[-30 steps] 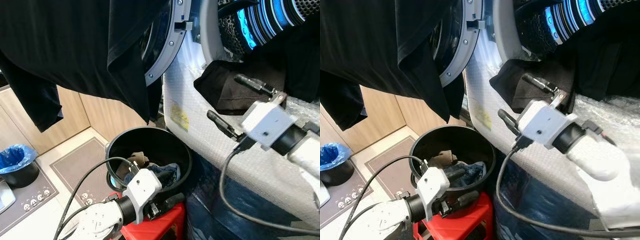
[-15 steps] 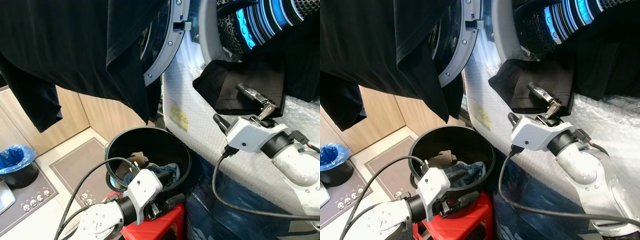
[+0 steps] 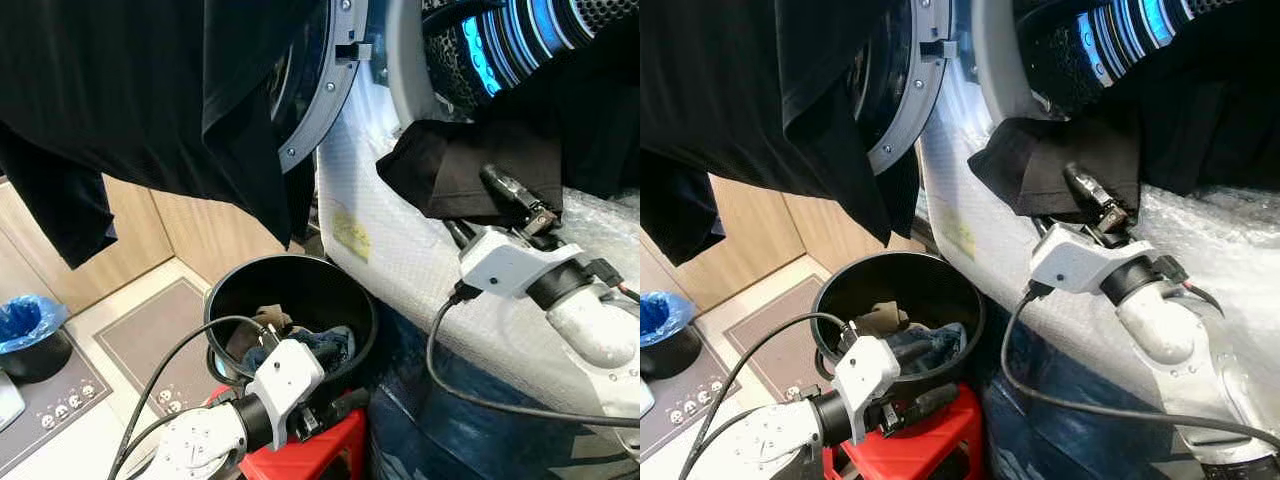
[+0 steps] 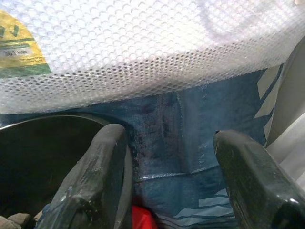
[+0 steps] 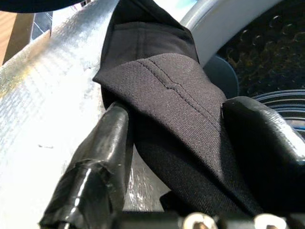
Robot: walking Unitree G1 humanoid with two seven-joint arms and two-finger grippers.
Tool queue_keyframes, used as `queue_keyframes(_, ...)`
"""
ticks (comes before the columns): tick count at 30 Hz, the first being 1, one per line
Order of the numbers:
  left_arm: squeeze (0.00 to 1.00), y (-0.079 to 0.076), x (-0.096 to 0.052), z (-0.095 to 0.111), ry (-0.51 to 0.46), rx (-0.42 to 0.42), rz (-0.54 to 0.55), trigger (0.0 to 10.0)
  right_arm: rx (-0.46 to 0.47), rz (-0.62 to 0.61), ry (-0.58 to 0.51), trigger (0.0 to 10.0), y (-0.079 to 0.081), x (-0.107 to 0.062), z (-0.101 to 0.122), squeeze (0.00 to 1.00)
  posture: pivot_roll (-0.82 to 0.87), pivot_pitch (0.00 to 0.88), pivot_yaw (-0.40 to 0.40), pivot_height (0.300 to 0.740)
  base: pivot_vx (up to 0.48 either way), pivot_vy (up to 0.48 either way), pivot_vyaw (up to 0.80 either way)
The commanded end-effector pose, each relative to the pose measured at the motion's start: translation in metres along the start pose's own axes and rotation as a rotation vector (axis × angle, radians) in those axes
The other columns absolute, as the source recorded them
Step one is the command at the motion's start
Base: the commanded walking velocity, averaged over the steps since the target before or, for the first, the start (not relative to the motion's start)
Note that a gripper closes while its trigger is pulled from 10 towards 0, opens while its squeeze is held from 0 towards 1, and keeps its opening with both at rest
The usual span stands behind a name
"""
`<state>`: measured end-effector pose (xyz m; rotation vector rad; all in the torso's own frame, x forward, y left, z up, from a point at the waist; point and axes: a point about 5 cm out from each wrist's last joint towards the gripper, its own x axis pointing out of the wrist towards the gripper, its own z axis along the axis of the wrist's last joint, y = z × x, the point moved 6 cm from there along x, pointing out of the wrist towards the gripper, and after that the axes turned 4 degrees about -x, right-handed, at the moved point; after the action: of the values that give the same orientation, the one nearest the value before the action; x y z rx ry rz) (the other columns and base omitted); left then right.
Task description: Clothes washing
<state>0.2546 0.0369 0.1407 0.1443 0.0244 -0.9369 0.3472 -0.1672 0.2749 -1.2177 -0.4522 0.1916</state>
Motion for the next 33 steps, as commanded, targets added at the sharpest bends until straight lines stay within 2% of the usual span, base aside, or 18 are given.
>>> queue_keyframes(1,0.0,-0.003,-0.001,0.0,0.005,0.005,-0.01,10.0,-0.003,-0.029,-0.007,0.0,-0.009,0.001,0.0,0.0,-0.05,0.105,0.001,0.74,0.0,0.0,0.0)
queue_keyframes(15,0.0,-0.004,-0.001,0.0,0.005,-0.001,-0.012,10.0,0.054,-0.009,-0.073,0.0,-0.006,0.0,0.012,0.0,-0.06,0.106,0.0,0.74,0.0,0.0,0.0)
queue_keyframes(33,0.0,-0.005,-0.001,0.0,0.004,-0.004,-0.011,10.0,0.101,-0.026,-0.113,0.0,-0.015,0.002,0.017,0.0,-0.05,0.103,-0.002,0.74,0.0,0.0,0.0)
